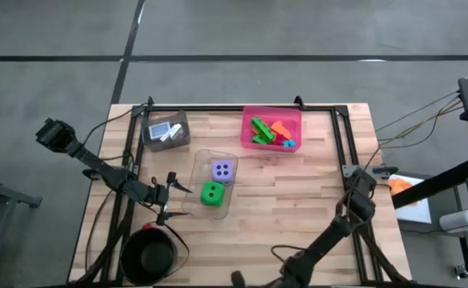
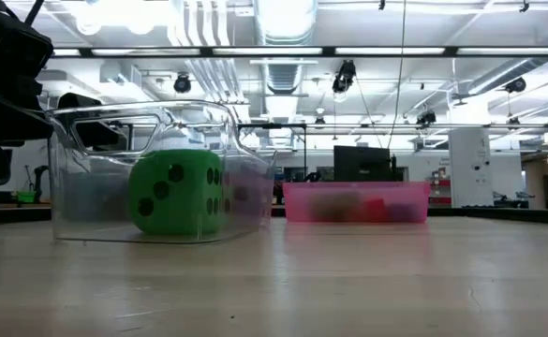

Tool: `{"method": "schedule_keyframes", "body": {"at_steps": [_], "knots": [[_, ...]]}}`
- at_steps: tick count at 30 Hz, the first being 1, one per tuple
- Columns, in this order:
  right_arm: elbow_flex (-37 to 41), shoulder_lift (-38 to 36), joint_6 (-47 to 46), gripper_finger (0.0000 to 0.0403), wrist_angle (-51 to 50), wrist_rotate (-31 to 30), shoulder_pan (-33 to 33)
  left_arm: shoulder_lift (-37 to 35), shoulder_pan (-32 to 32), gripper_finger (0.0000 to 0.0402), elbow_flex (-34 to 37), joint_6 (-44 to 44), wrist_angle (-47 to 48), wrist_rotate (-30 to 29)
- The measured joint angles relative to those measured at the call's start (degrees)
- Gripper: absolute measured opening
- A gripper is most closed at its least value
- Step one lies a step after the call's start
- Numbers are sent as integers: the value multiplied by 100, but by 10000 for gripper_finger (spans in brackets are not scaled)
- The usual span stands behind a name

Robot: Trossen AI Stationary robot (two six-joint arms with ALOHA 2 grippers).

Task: Pick & Place Toys
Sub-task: Put the red game piece into the pink bin

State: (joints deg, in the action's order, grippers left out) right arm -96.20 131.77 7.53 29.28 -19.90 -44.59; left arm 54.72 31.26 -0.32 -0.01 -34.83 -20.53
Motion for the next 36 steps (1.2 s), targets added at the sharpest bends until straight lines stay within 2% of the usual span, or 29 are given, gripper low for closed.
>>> {"method": "schedule_keyframes", "body": {"at_steps": [4, 10, 13, 16, 18, 21, 25, 31, 36], "knots": [[225, -126, 653, 18, 642, 51, -64, 0, 0, 375, 0, 0, 8, 0], [1612, -632, 917, 18, 2712, 463, -61, 0, -2, 375, 0, 34, 39, 0], [2559, -1024, 772, 18, 3577, 451, -62, 0, 2, 375, 0, 854, 38, 95], [3438, -1387, 415, 18, 3897, 325, -44, -2, 2, 375, -40, 1720, -48, 92], [3911, -1648, 89, 18, 3945, 257, -30, -2, 43, 375, -84, 1588, -122, 128], [4474, -1915, -305, 18, 4000, 152, -34, -143, 275, 375, -365, 785, -535, 339], [4966, -2040, -441, 18, 4432, 123, -74, -630, 647, 375, -851, -76, -276, 222], [5555, -2129, -467, 18, 4903, -153, -91, -1395, 710, 375, -1447, 214, 670, 86], [5801, -2142, -535, 18, 5013, -299, -53, -1751, 710, 375, -1592, 309, 1170, 85]]}}
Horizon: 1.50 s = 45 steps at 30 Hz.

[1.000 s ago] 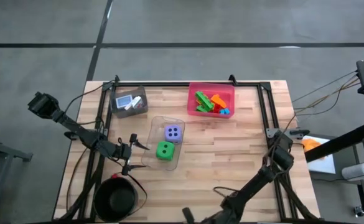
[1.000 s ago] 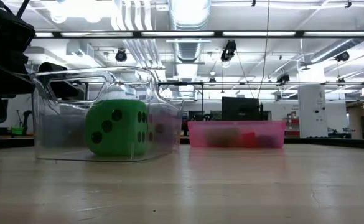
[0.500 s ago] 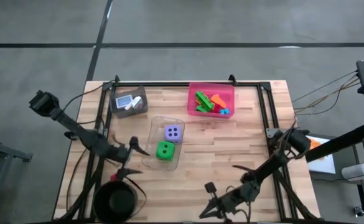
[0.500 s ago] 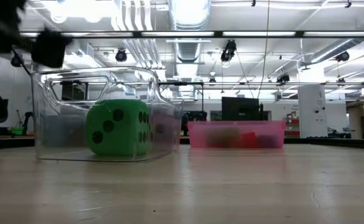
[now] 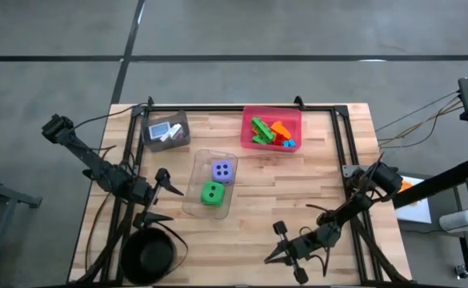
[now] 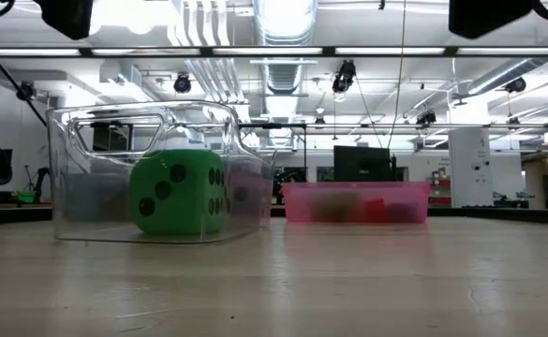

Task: Pick & Place Toys
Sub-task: Put the red game piece into the pink bin

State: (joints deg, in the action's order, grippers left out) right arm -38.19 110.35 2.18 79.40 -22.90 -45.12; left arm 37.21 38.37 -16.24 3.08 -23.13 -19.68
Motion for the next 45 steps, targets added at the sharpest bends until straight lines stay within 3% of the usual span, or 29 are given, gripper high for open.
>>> {"method": "schedule_keyframes", "body": {"at_steps": [5, 10, 18, 24, 36, 40, 45], "knots": [[349, -262, 102, 18, 25, -408, -2, -50, 0, 375, 7, 663, -4, 17], [796, -450, 53, 18, 17, -432, -2, -33, 0, 375, 13, 1488, 89, 22], [1284, -481, -279, 18, 41, -528, -11, 6, -7, 375, 82, 1498, 351, 20], [1568, -586, 433, 18, 212, -1085, 81, 4, -9, 375, 82, 1624, 335, 20], [1899, -857, 1046, 18, 476, -1103, 357, 6, -10, 375, 82, 1681, 348, -66], [1896, -885, 1429, 18, 477, -1370, 513, 6, -11, 375, 82, 1890, 354, -31], [1886, -989, 1405, 18, 490, -1510, 677, 21, -22, 375, 82, 2259, 434, -489]]}}
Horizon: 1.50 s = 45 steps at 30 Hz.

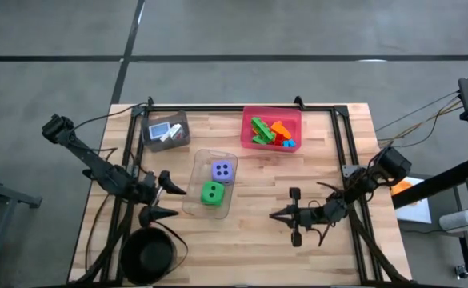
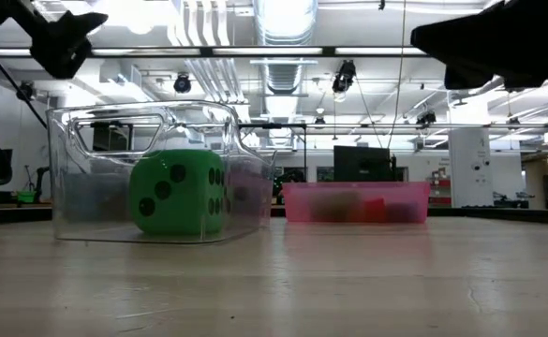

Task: Pick & Place Toys
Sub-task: Put the red game piece into the pink bin

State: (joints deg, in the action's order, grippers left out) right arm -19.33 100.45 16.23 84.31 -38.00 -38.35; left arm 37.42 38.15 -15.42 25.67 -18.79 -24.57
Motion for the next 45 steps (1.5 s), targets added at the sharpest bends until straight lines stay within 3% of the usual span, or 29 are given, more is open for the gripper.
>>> {"method": "schedule_keyframes", "body": {"at_steps": [5, 12, 16, 21, 26, 30, 45], "knots": [[-24, -23, -140, 18, 7, -29, 83, 130, 0, 375, 0, 357, 257, -145], [-24, -23, -142, 18, 8, -17, 75, 303, -4, 375, 0, 426, 575, -1916], [-24, -23, -142, 18, 9, -17, 75, 309, -4, 375, 0, 1146, 1123, -1875], [-26, -22, -142, 18, 9, -16, 75, 331, 7, 375, 17, 1289, 1482, -1781], [-26, -23, -142, 18, 9, -15, 75, 329, -2, 375, 111, 1111, 1631, -974], [-26, -22, -142, 18, 9, -15, 75, 329, -4, 375, 173, 586, 1655, -780], [-26, -21, -142, 18, 9, -15, 75, 318, -50, 375, 112, -1248, 462, -1378]]}}
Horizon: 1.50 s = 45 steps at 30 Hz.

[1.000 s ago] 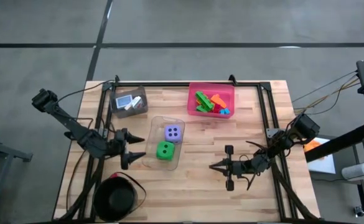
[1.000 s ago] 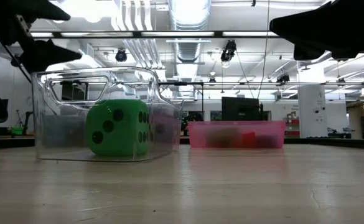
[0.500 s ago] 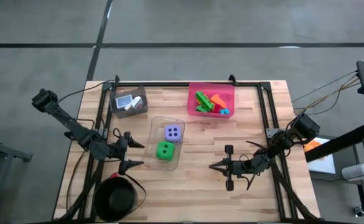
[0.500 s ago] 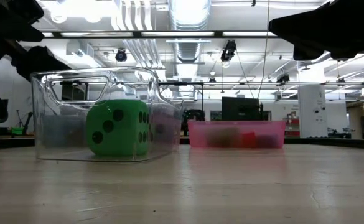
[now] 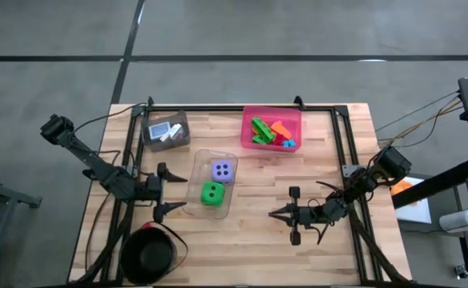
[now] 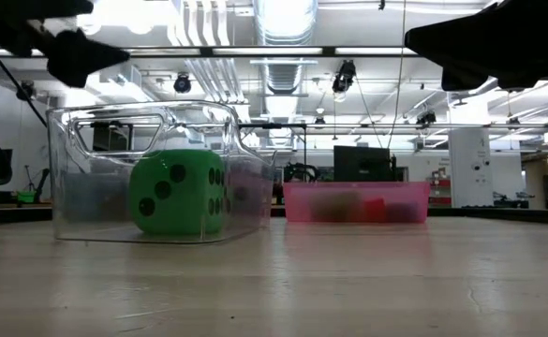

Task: Pick & Place Toys
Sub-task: Put the red game piece into the pink bin

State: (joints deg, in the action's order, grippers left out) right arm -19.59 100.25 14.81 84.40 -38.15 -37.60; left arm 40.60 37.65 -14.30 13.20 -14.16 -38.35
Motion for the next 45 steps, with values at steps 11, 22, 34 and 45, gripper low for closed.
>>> {"method": "schedule_keyframes", "body": {"at_steps": [11, 22, 34, 45], "knots": [[0, 0, 0, 18, 0, 0, 0, 0, 9, 375, 6, -588, -52, 368], [0, 0, 0, 18, 0, 0, 0, -2, 13, 375, 6, -895, 267, 409], [0, 0, 0, 18, -1, 0, 0, -2, 13, 375, 10, -829, 1, 411], [0, 0, -1, 18, 0, 0, 0, -2, 13, 375, 10, -718, -382, 411]]}}
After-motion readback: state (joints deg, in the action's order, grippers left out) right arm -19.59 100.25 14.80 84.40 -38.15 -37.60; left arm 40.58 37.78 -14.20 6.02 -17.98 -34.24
